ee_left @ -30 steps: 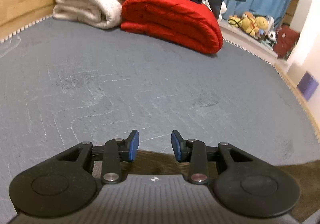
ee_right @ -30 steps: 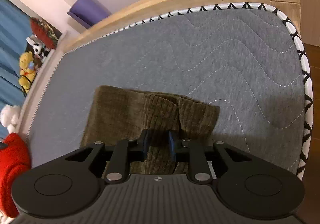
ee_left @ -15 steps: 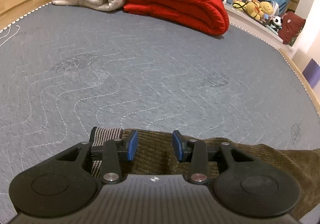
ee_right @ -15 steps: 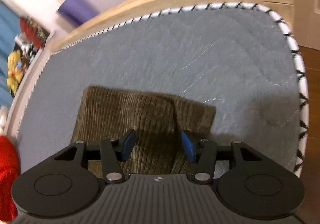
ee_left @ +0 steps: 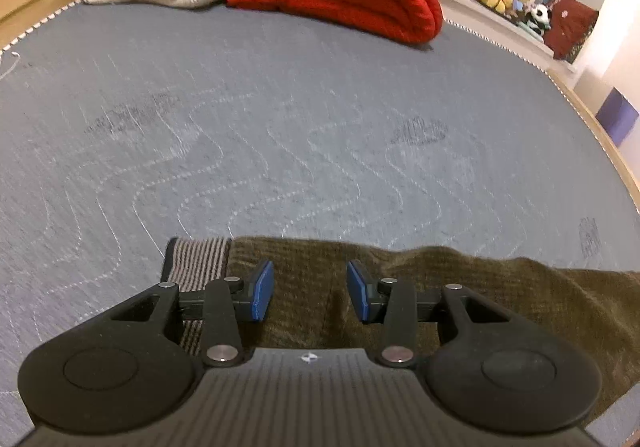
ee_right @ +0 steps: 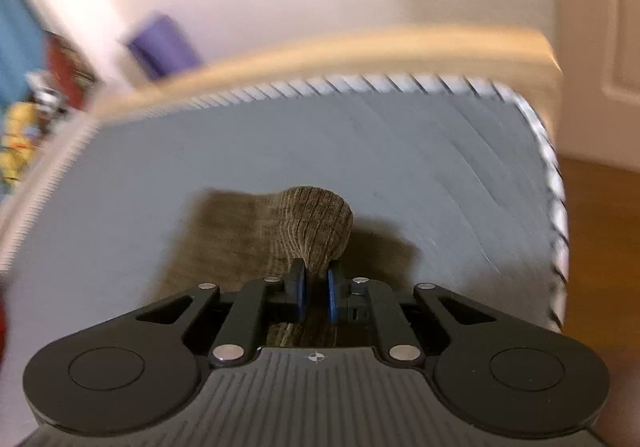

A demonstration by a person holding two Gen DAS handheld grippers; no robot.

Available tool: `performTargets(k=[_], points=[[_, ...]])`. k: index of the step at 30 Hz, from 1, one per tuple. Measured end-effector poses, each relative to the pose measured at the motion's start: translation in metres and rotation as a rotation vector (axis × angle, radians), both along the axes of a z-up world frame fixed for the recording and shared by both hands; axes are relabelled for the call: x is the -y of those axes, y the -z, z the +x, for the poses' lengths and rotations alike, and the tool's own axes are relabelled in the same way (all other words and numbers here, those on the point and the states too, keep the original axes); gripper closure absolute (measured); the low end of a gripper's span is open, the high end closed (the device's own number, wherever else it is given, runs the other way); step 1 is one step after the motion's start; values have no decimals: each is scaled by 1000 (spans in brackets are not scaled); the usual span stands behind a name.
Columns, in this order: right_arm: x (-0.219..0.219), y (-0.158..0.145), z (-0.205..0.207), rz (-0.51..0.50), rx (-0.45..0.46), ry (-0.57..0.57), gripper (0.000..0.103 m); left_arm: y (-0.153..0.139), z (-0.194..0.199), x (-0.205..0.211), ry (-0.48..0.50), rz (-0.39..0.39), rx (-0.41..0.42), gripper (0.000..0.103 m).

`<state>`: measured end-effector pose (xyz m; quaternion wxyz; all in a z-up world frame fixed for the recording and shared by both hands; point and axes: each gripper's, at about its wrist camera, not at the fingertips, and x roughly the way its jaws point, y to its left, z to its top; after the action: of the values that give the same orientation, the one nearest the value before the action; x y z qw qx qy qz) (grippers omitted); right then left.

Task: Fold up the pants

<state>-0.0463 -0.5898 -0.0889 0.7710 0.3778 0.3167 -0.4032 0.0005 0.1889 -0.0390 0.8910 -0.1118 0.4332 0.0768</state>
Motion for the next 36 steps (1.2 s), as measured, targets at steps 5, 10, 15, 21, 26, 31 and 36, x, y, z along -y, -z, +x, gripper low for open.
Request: performTargets(k=[5, 10, 15, 21, 26, 31, 36], points=[[12, 2, -6, 14, -28, 45, 46, 35, 1, -39, -146, -50, -170, 101], [20, 18, -5, 95, -40, 17, 29, 30, -3, -33, -159, -28, -145, 99], [21, 22, 5, 70, -42, -59, 29, 12, -4, -7, -119, -41, -54, 77], [12, 17, 9, 33, -14, -150, 83, 0, 1, 14, -74, 36, 1, 73], [-8, -15, 1, -62, 105, -186, 86, 0, 0, 24, -50, 80, 24, 73], [-106, -74, 9, -369, 282, -566, 86, -1, 0, 29, -36, 103, 38, 73], [-279, -82, -20, -594, 407, -1383, 84, 4, 2, 37, -6, 129, 33, 73]])
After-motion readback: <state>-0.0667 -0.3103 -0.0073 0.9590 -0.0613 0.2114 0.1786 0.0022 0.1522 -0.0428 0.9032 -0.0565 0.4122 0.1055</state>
